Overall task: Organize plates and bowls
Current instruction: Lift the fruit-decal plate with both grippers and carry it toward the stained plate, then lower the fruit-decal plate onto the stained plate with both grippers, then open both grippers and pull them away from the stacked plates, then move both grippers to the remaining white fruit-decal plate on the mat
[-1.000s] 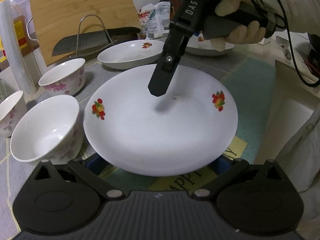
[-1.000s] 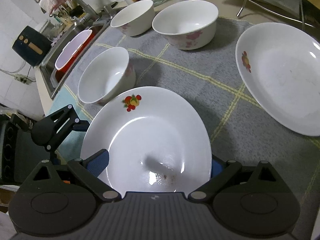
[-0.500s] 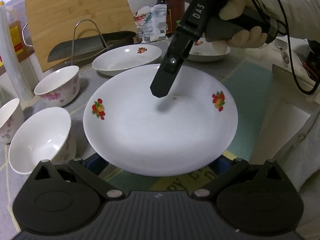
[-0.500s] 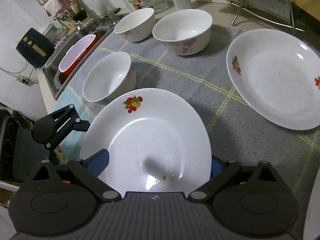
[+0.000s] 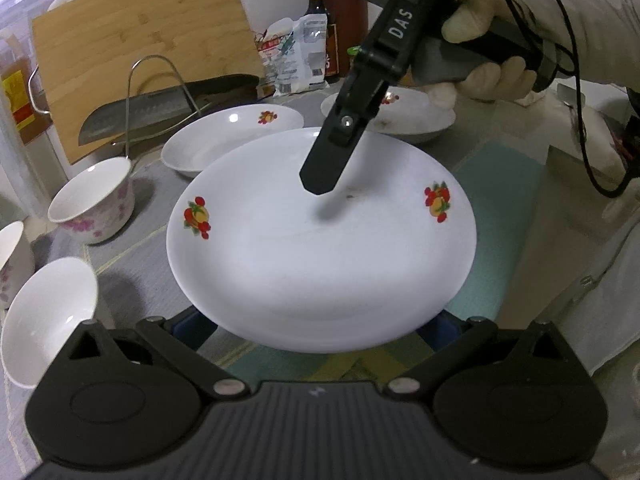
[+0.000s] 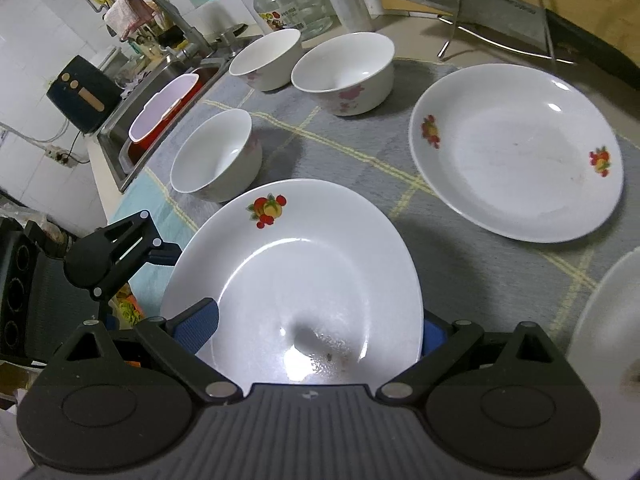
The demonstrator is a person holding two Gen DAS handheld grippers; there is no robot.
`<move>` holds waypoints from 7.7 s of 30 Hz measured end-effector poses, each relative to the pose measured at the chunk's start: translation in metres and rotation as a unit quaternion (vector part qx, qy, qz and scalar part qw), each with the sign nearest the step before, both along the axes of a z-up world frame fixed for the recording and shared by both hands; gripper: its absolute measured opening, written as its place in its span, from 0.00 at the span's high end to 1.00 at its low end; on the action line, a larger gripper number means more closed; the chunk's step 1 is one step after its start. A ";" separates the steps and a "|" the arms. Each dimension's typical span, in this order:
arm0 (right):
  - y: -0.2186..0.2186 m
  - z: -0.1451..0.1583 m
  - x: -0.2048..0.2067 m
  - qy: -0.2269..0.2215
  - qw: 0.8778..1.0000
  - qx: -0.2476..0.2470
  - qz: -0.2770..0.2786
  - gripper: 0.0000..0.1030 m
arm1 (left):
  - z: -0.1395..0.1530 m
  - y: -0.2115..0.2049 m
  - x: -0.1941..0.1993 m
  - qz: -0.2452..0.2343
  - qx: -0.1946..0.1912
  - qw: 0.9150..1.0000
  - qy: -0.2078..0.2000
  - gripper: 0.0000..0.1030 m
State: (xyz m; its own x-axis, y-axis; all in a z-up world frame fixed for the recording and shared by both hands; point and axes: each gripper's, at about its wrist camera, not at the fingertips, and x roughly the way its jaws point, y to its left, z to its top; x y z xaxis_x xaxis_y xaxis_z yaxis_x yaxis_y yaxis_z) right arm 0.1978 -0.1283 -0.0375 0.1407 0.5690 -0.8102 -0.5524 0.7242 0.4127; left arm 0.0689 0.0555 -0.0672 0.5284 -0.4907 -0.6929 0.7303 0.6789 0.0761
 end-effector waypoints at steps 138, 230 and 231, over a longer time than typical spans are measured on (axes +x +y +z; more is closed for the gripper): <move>-0.234 0.001 0.010 -0.001 0.984 -0.097 -0.149 0.00 | 0.002 -0.211 0.095 -0.052 0.073 0.996 0.023 0.00; -0.095 0.010 -0.004 -0.189 0.950 -0.140 -0.207 0.00 | -0.030 -0.092 0.139 0.211 -0.019 0.977 0.025 0.00; -0.097 0.009 0.001 -0.187 0.952 -0.136 -0.202 0.00 | -0.030 -0.092 0.142 0.210 -0.019 0.977 0.026 0.00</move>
State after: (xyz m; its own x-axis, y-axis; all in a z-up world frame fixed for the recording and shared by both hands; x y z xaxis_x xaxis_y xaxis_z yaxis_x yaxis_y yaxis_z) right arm 0.1992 -0.2250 -0.0281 0.6113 0.1839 -0.7698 -0.2773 0.9607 0.0093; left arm 0.2108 -0.0368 -0.0968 0.6530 -0.2642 -0.7098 0.3897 0.9208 0.0157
